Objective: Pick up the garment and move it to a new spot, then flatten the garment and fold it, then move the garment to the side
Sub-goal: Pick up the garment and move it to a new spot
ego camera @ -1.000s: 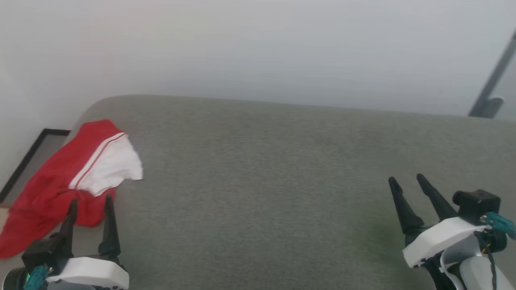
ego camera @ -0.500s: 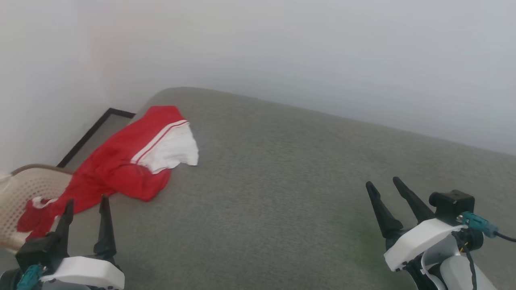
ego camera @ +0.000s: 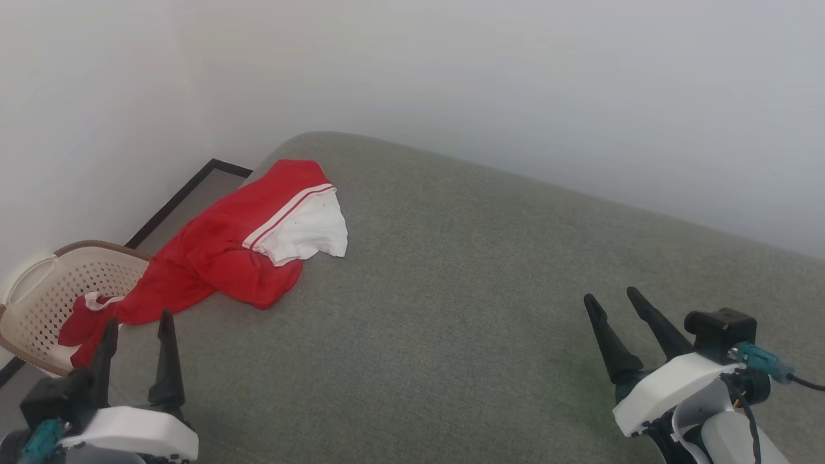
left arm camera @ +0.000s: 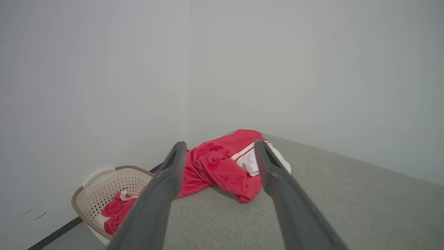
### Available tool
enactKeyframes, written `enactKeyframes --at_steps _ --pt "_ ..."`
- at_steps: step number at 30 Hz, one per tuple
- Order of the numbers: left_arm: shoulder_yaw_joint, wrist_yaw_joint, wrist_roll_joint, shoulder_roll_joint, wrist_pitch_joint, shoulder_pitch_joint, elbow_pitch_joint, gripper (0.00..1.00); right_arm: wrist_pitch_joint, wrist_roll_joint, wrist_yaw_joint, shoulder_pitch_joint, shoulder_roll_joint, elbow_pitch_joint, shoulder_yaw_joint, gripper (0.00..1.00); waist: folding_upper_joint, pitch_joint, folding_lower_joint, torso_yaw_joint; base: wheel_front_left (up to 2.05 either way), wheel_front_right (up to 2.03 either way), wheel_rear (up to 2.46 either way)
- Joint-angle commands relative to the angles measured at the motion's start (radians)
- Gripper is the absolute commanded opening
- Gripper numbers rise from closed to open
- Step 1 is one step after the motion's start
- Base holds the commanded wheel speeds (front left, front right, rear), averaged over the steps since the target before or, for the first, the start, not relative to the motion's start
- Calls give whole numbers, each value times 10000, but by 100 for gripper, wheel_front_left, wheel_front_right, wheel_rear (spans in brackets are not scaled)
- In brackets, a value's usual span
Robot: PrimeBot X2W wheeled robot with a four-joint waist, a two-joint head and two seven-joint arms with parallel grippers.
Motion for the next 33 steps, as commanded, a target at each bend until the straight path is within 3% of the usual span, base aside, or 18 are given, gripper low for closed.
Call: enactKeyframes --at_steps 1,7,14,26,33 --pt "23 -40 -251 -18 51 -226 80 100 -44 57 -3 -79 -62 -20 11 100 0 61 0 -26 0 0 0" --pt "53 -165 -380 156 151 -847 499 100 85 38 -3 -190 -237 -116 -71 100 0 349 0 -212 0 0 0" --pt "102 -331 -662 487 249 -2549 1791 100 355 -100 -3 -607 -622 -583 -275 100 0 1437 0 -712 0 0 0" --pt "81 -711 -1170 1286 780 -6657 6344 100 861 -356 -1 -1646 -1395 -1822 -623 100 0 4100 0 -1718 0 0 0" --pt "-14 -656 -1453 1539 2383 -8485 8895 100 1200 -532 -3 -2035 -1784 -2603 -809 100 0 5162 0 -2013 0 0 0"
